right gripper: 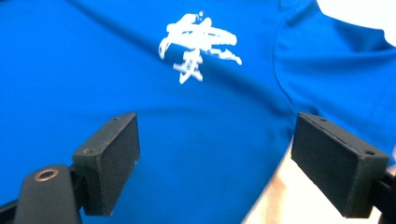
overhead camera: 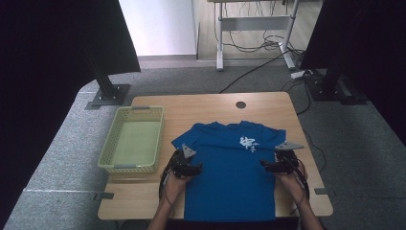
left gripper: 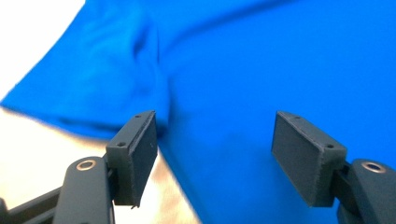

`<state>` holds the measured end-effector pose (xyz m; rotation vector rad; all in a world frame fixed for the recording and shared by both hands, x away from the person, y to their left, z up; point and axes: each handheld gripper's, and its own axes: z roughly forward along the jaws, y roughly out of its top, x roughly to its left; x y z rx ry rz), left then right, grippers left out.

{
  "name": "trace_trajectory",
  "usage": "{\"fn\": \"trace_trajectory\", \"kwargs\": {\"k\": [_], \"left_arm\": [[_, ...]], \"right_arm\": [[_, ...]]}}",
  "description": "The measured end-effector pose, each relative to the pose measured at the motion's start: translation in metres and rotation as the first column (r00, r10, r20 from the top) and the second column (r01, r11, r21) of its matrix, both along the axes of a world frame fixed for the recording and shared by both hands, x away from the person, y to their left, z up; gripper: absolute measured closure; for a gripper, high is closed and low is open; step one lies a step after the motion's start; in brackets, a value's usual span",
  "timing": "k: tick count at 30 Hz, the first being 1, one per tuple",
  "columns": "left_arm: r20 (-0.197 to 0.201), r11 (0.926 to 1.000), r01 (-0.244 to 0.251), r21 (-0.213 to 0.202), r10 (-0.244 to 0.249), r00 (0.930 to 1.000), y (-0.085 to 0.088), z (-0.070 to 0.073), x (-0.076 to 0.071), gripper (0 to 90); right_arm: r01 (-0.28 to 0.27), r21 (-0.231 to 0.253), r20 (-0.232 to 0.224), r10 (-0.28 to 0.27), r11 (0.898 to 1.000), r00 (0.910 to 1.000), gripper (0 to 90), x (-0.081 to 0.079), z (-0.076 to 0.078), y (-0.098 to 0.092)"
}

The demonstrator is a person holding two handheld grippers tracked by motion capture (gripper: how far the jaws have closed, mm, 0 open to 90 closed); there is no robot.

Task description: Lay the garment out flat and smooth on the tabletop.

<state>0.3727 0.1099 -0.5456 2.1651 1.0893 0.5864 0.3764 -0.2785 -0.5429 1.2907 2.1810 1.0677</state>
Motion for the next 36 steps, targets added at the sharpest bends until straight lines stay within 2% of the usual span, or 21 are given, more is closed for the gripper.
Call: {"fn": "trace_trajectory", "kwargs": {"k": [1, 3, 8, 12, 17, 20, 25, 32, 36], "left_arm": [[0.009, 0.9999, 0.0, -0.011, 0.001, 1.0, 0.003, -0.002, -0.002, 30.4], [0.002, 0.999, -0.015, -0.043, 0.015, 0.9999, 0.008, -0.004, -0.003, 30.1], [0.012, 0.9981, -0.017, -0.06, 0.018, 0.9998, 0.011, -0.006, -0.004, 29.5], [0.019, 0.9984, -0.022, -0.053, 0.023, 0.9996, 0.013, -0.006, -0.006, 29.5], [0.006, 0.9937, -0.031, -0.108, 0.032, 0.9995, 0.018, -0.009, -0.005, 29.3], [0.008, 0.994, -0.029, -0.106, 0.03, 0.9995, 0.018, -0.009, -0.005, 28.8], [0.008, 0.9939, -0.027, -0.107, 0.028, 0.9996, 0.018, -0.009, -0.005, 28.9], [0.008, 0.9939, -0.027, -0.107, 0.028, 0.9996, 0.018, -0.009, -0.005, 29.0], [0.008, 0.9939, -0.028, -0.107, 0.029, 0.9996, 0.018, -0.009, -0.005, 29.0]], "right_arm": [[-0.001, -0.004, 0.0, 0.001, 1.0, 1.0, 15.0, -0.004, 0.0, -0.002], [0.004, -0.005, -0.004, -0.004, 1.0, 1.0, 15.1, -0.014, 0.0, -0.006], [0.007, 0.014, -0.016, -0.007, 1.0, 0.9998, 17.0, -0.043, -0.001, -0.017], [-0.004, 0.029, -0.029, 0.004, 1.0, 0.9996, 19.5, -0.067, -0.001, -0.018], [-0.04, 0.032, -0.046, 0.042, 0.999, 0.9981, 25.3, -0.093, -0.002, -0.014], [-0.049, 0.039, -0.051, 0.051, 0.998, 0.9974, 28.4, -0.106, -0.006, -0.012], [-0.059, 0.042, -0.041, 0.061, 0.997, 0.9973, 33.4, -0.119, -0.008, -0.01], [-0.075, 0.047, -0.028, 0.076, 0.996, 0.9967, 43.4, -0.128, -0.012, -0.005], [-0.096, 0.018, -0.018, 0.096, 0.995, 0.9952, 49.9, -0.134, -0.014, 0.003]]}}
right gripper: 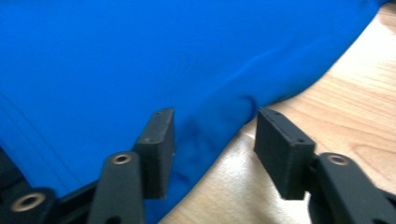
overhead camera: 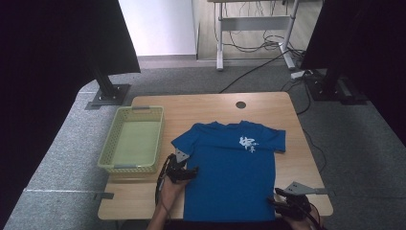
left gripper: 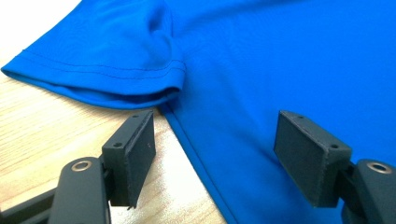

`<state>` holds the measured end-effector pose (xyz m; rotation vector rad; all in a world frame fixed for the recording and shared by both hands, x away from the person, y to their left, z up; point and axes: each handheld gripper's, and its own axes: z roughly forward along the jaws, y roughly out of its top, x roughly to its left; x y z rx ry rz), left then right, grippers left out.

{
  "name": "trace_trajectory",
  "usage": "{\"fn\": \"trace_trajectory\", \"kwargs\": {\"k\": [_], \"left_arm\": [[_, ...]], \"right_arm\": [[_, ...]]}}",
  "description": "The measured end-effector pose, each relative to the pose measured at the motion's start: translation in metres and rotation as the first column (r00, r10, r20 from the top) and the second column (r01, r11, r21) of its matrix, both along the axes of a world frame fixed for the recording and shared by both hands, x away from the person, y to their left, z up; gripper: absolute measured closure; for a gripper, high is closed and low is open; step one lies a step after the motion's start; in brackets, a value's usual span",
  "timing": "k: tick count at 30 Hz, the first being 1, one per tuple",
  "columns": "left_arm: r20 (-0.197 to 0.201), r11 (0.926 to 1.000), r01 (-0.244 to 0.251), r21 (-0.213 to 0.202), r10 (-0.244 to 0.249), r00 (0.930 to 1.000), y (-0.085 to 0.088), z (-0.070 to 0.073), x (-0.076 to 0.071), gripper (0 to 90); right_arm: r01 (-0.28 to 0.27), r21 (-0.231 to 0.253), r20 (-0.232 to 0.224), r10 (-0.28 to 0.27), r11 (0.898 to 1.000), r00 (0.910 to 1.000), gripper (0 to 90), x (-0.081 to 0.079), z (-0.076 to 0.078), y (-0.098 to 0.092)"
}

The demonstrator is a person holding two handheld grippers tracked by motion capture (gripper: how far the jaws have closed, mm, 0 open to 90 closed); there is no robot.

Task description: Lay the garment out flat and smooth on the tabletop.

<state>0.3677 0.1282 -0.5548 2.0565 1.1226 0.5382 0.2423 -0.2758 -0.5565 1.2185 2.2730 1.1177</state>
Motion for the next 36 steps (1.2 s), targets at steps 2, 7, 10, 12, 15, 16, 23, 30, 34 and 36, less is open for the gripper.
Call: {"fn": "trace_trajectory", "kwargs": {"k": [2, 7, 10, 12, 15, 16, 23, 30, 34, 36], "left_arm": [[0.0, 1.0, -0.002, -0.001, 0.002, 1.0, 0.0, 0.0, 0.0, 29.2], [0.0, 1.0, -0.003, 0.0, 0.003, 1.0, 0.0, 0.0, 0.0, 29.2], [0.0, 1.0, -0.005, -0.001, 0.005, 1.0, 0.0, 0.0, -0.001, 29.5], [0.001, 1.0, -0.006, -0.003, 0.006, 1.0, -0.001, 0.0, -0.001, 29.5], [0.001, 1.0, -0.004, -0.004, 0.004, 1.0, -0.001, 0.0, -0.001, 30.1], [0.001, 1.0, -0.003, -0.002, 0.003, 1.0, -0.001, 0.0, -0.001, 30.1], [0.001, 1.0, -0.003, -0.003, 0.003, 1.0, -0.001, 0.0, -0.001, 30.2], [0.001, 1.0, -0.003, -0.003, 0.003, 1.0, -0.001, 0.0, -0.001, 30.2], [0.0, 1.0, -0.003, -0.003, 0.003, 1.0, -0.001, 0.0, -0.001, 30.1], [0.0, 1.0, -0.003, -0.003, 0.003, 1.0, -0.001, 0.0, -0.001, 30.1]], "right_arm": [[-0.002, -0.016, 0.011, 0.002, 1.0, 0.9999, 52.9, -0.002, -0.003, 0.003], [-0.037, 0.008, 0.004, 0.037, 0.999, 0.9993, 85.6, -0.006, -0.003, 0.01], [-0.042, -0.009, -0.007, 0.042, 0.999, 0.9991, 87.0, -0.003, 0.008, 0.018], [-0.075, 0.053, 0.053, 0.073, 0.996, 0.9959, 86.6, 0.003, 0.025, 0.034], [-0.19, 0.068, 0.105, 0.183, 0.979, 0.9775, 64.1, 0.018, 0.037, 0.072], [-0.178, 0.057, 0.107, 0.171, 0.982, 0.9794, 62.6, 0.023, 0.037, 0.074], [-0.093, 0.105, 0.046, 0.089, 0.99, 0.995, 58.9, 0.028, 0.024, 0.047], [-0.15, 0.081, -0.001, 0.151, 0.985, 0.9885, 65.0, 0.025, 0.011, 0.047], [-0.175, 0.051, -0.029, 0.177, 0.983, 0.9838, 77.4, 0.026, 0.0, 0.047], [-0.186, 0.064, -0.034, 0.188, 0.98, 0.9815, 83.5, 0.023, -0.002, 0.045]]}}
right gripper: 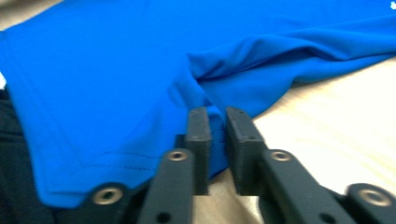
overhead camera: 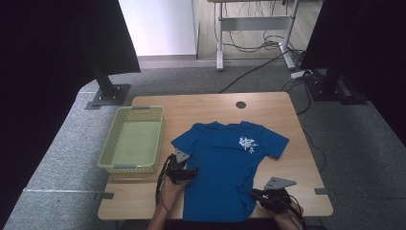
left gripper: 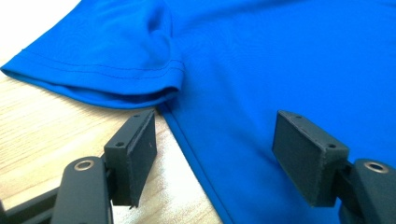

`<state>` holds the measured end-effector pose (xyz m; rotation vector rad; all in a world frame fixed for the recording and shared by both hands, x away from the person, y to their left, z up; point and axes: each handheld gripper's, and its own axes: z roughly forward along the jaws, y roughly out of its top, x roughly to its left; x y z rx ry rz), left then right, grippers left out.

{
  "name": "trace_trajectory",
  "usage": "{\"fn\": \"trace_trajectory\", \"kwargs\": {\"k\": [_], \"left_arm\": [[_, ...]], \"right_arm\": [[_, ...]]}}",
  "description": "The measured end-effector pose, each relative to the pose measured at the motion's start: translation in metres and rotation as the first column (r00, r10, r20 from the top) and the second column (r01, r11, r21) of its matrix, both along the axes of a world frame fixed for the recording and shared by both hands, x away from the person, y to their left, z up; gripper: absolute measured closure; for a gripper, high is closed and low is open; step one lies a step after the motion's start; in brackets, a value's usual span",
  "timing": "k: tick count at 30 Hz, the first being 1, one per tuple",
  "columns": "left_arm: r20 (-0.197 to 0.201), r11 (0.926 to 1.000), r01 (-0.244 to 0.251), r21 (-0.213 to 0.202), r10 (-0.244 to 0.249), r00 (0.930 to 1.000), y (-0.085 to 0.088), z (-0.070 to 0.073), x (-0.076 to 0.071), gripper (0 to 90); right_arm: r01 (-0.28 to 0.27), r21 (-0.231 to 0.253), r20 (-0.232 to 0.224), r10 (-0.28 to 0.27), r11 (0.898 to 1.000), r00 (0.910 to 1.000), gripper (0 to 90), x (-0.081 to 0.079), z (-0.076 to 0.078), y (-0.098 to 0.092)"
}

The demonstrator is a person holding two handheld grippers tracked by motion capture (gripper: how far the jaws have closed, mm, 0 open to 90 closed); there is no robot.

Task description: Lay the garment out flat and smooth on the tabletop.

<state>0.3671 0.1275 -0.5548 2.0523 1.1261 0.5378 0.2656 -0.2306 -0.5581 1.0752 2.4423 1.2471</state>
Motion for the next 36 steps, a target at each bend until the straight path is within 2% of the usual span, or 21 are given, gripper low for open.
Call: {"fn": "trace_trajectory", "kwargs": {"k": [4, 7, 10, 12, 15, 18, 20, 21, 22, 24, 25, 26, 28, 31, 34, 36], "left_arm": [[0.0, 1.0, 0.0, 0.0, 0.0, 1.0, 0.0, 0.0, 0.0, 30.2], [0.0, 1.0, 0.0, 0.001, 0.0, 1.0, 0.0, 0.0, 0.0, 30.2], [0.0, 1.0, -0.002, -0.001, 0.002, 1.0, 0.0, 0.0, 0.0, 30.2], [-0.001, 1.0, 0.0, 0.001, 0.0, 1.0, 0.0, 0.0, 0.0, 30.2], [-0.001, 1.0, 0.0, 0.0, 0.0, 1.0, 0.0, 0.0, 0.0, 30.2], [-0.001, 1.0, 0.0, 0.0, 0.0, 1.0, 0.0, 0.0, 0.0, 30.1], [-0.001, 1.0, 0.001, 0.001, -0.001, 1.0, 0.0, 0.0, 0.0, 30.0], [-0.002, 1.0, 0.002, 0.001, -0.002, 1.0, 0.0, 0.0, -0.001, 29.9], [-0.001, 1.0, 0.002, -0.001, -0.002, 1.0, 0.001, 0.0, -0.001, 29.7], [-0.002, 1.0, 0.005, 0.001, -0.005, 1.0, 0.001, 0.0, -0.002, 29.4], [-0.002, 1.0, 0.006, 0.0, -0.006, 1.0, 0.002, 0.0, -0.003, 29.2], [-0.002, 1.0, 0.008, 0.001, -0.008, 1.0, 0.003, 0.0, -0.003, 29.0], [-0.002, 1.0, 0.009, 0.001, -0.009, 1.0, 0.003, 0.0, -0.003, 28.9], [-0.002, 1.0, 0.009, 0.001, -0.009, 1.0, 0.003, 0.0, -0.003, 29.0], [-0.002, 1.0, 0.008, 0.001, -0.008, 1.0, 0.003, 0.0, -0.003, 28.9], [-0.002, 1.0, 0.006, 0.002, -0.006, 1.0, 0.003, 0.0, -0.003, 28.9]], "right_arm": [[0.006, 0.001, -0.008, -0.006, 1.0, 0.9999, 86.5, -0.01, 0.005, -0.012], [0.044, 0.031, -0.021, -0.044, 0.999, 0.9988, 86.5, -0.029, 0.014, -0.032], [0.017, 0.064, -0.062, -0.013, 0.998, 0.998, 85.5, -0.052, 0.018, -0.047], [-0.004, 0.064, -0.074, 0.009, 0.998, 0.9972, 79.1, -0.059, 0.02, -0.051], [0.031, 0.033, -0.033, -0.03, 0.999, 0.999, 70.7, -0.053, 0.025, -0.052], [0.074, 0.043, 0.013, -0.074, 0.996, 0.9972, 64.2, -0.034, 0.023, -0.049], [0.066, 0.05, 0.031, -0.068, 0.997, 0.9972, 58.6, -0.021, 0.019, -0.044], [0.055, 0.046, 0.024, -0.056, 0.997, 0.9981, 53.5, -0.014, 0.015, -0.04], [0.054, 0.027, 0.01, -0.054, 0.998, 0.9985, 48.6, -0.008, 0.01, -0.037], [0.066, -0.052, 0.01, -0.065, 0.997, 0.9978, 45.0, 0.0, 0.001, -0.033], [0.073, -0.046, 0.028, -0.071, 0.996, 0.9971, 44.6, -0.001, -0.001, -0.033], [0.09, -0.044, 0.021, -0.089, 0.995, 0.9958, 44.3, -0.002, 0.0, -0.035], [0.116, -0.096, 0.028, -0.114, 0.989, 0.993, 43.1, -0.009, 0.002, -0.038], [0.144, -0.112, 0.005, -0.144, 0.983, 0.9895, 40.3, -0.019, 0.005, -0.048], [0.168, -0.082, 0.024, -0.167, 0.982, 0.9857, 39.8, -0.024, 0.01, -0.057], [0.157, -0.059, 0.034, -0.155, 0.986, 0.9873, 39.6, -0.022, 0.012, -0.058]]}}
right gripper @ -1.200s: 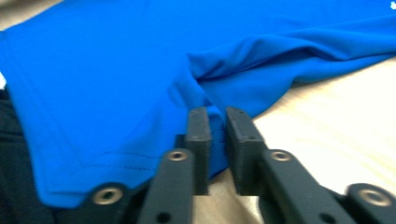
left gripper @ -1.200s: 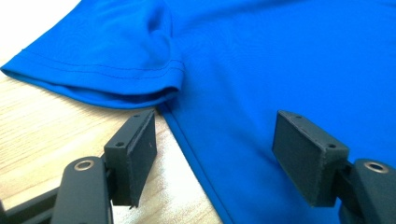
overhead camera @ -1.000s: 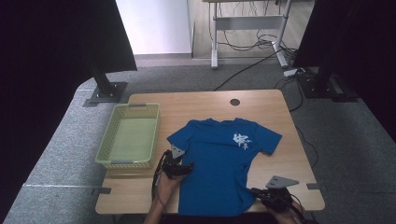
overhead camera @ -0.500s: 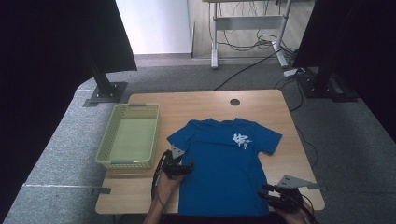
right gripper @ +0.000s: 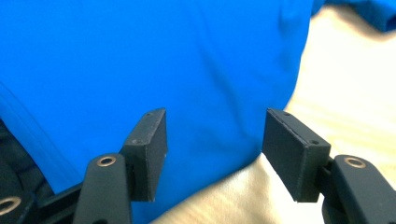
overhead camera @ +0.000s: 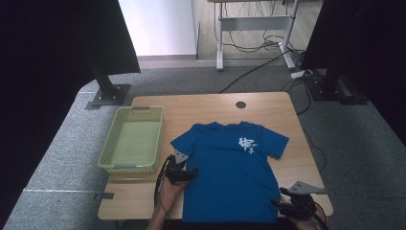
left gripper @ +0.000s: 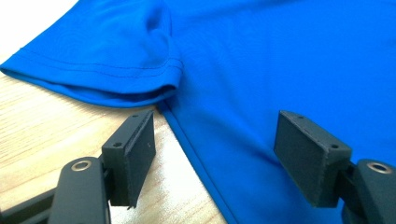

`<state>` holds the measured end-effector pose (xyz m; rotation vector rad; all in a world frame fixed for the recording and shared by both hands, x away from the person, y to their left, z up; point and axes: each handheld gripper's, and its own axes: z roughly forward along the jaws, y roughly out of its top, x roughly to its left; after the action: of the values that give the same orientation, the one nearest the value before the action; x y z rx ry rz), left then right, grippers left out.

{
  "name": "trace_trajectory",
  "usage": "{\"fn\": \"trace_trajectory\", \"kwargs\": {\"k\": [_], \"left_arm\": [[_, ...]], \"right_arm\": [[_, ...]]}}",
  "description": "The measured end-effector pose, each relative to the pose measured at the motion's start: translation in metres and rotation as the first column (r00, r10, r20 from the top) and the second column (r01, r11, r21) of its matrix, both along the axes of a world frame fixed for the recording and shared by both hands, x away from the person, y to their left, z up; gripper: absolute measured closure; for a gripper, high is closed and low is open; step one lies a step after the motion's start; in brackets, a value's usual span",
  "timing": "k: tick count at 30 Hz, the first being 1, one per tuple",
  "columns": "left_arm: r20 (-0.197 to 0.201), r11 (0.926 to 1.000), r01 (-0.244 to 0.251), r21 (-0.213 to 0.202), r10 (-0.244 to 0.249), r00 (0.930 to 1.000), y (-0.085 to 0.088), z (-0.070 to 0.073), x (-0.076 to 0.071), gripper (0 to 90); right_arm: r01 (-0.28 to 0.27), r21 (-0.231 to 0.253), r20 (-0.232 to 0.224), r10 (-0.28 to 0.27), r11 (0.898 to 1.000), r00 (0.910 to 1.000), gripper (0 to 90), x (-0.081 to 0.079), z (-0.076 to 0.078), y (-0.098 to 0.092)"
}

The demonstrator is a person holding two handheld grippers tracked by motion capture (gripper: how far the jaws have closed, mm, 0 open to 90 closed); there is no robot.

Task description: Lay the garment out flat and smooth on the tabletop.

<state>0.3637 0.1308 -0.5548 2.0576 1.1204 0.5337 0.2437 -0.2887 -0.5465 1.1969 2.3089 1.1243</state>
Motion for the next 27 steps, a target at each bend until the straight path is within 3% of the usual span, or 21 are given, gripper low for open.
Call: {"fn": "trace_trajectory", "kwargs": {"k": [5, 12, 14, 15, 18, 20, 21, 22, 23, 24, 25, 26, 27], "left_arm": [[-0.001, 1.0, 0.001, 0.0, -0.001, 1.0, 0.001, 0.0, -0.001, 28.9], [0.0, 1.0, 0.001, 0.0, -0.001, 1.0, 0.001, 0.0, -0.001, 28.9], [0.0, 1.0, 0.0, 0.0, 0.0, 1.0, 0.001, 0.0, -0.001, 28.9], [-0.001, 1.0, 0.002, 0.002, -0.002, 1.0, 0.001, 0.0, -0.001, 28.9], [0.0, 1.0, -0.001, -0.002, 0.001, 1.0, 0.0, 0.0, -0.001, 28.9], [-0.001, 1.0, 0.0, 0.0, 0.0, 1.0, 0.001, 0.0, -0.001, 28.9], [0.0, 1.0, -0.001, -0.002, 0.001, 1.0, 0.0, 0.0, -0.001, 28.9], [0.0, 1.0, -0.001, -0.002, 0.001, 1.0, 0.0, 0.0, -0.001, 28.8], [0.0, 1.0, -0.001, -0.002, 0.001, 1.0, 0.0, 0.0, -0.001, 28.9], [0.0, 1.0, 0.0, -0.002, 0.0, 1.0, 0.0, 0.0, -0.001, 28.8], [0.0, 1.0, 0.0, -0.003, 0.0, 1.0, 0.0, 0.0, 0.0, 28.8], [0.0, 1.0, 0.001, -0.002, -0.001, 1.0, 0.001, 0.0, 0.0, 28.8], [0.0, 1.0, 0.002, -0.003, -0.002, 1.0, 0.001, 0.0, 0.0, 28.8]], "right_arm": [[0.015, -0.023, -0.031, -0.016, 1.0, 0.9994, 40.8, 0.002, -0.001, 0.0], [-0.011, -0.006, -0.017, 0.011, 1.0, 0.9998, 51.6, -0.03, -0.004, -0.005], [-0.033, -0.029, -0.016, 0.033, 0.999, 0.9993, 55.9, -0.037, -0.007, 0.001], [-0.043, -0.047, -0.014, 0.043, 0.998, 0.999, 59.5, -0.039, -0.009, 0.005], [-0.062, -0.03, -0.014, 0.062, 0.998, 0.998, 83.6, -0.043, -0.01, 0.011], [-0.06, -0.034, -0.022, 0.06, 0.998, 0.998, 87.2, -0.042, -0.007, 0.016], [-0.064, -0.017, 0.006, 0.064, 0.998, 0.9979, 87.3, -0.041, -0.001, 0.021], [-0.087, 0.029, 0.054, 0.085, 0.996, 0.9949, 87.3, -0.04, 0.009, 0.029], [-0.14, 0.069, 0.11, 0.132, 0.988, 0.9851, 83.6, -0.038, 0.019, 0.04], [-0.168, 0.066, 0.162, 0.155, 0.984, 0.9745, 71.4, -0.035, 0.028, 0.051], [-0.168, 0.047, 0.191, 0.157, 0.985, 0.969, 70.0, -0.033, 0.034, 0.058], [-0.157, 0.045, 0.195, 0.146, 0.987, 0.9698, 68.5, -0.029, 0.036, 0.059], [-0.132, 0.055, 0.177, 0.12, 0.99, 0.9768, 67.1, -0.025, 0.035, 0.055]]}}
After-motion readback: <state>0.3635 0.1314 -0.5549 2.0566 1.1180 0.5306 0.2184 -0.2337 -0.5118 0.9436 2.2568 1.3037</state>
